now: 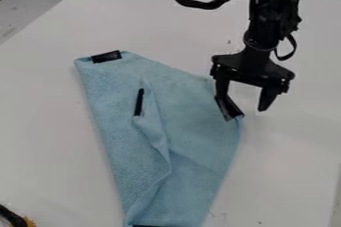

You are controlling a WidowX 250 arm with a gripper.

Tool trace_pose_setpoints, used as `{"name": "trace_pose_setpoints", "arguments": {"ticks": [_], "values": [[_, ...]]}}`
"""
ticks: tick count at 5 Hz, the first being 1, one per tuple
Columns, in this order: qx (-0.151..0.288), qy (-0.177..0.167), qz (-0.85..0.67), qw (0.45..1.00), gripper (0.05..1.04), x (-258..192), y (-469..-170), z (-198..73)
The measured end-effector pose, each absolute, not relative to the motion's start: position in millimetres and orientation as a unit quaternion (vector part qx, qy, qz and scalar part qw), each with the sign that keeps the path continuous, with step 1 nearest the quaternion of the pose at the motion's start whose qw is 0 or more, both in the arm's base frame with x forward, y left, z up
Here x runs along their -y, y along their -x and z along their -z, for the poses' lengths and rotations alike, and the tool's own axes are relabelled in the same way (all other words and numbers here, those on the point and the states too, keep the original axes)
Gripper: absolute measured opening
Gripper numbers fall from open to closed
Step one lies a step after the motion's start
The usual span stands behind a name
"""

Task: Fold the cloth from right to left

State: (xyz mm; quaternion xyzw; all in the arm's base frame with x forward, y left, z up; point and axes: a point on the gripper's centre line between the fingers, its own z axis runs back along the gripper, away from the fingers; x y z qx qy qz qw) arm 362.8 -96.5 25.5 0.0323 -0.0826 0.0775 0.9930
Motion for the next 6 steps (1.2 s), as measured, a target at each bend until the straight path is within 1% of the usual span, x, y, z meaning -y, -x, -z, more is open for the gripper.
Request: {"name": "trace_pose_setpoints", "arguments": {"ticks": [1,2,3,4,5,6], "values": [[0.077,-0.032,-0.080,0.993,0.999,96.3,-357.8,-19.9],[0.077,-0.018,-0.085,0.993,0.999,94.3,-356.1,-14.3],[0.080,0.005,-0.100,0.992,0.964,93.6,-359.3,-6.7],[0.080,0.022,-0.121,0.989,0.700,89.5,-361.7,-5.4],[0.079,0.026,-0.116,0.990,0.453,88.2,-363.9,-5.6],[0.070,0.026,-0.115,0.990,0.265,83.7,-366.1,-6.5]]}}
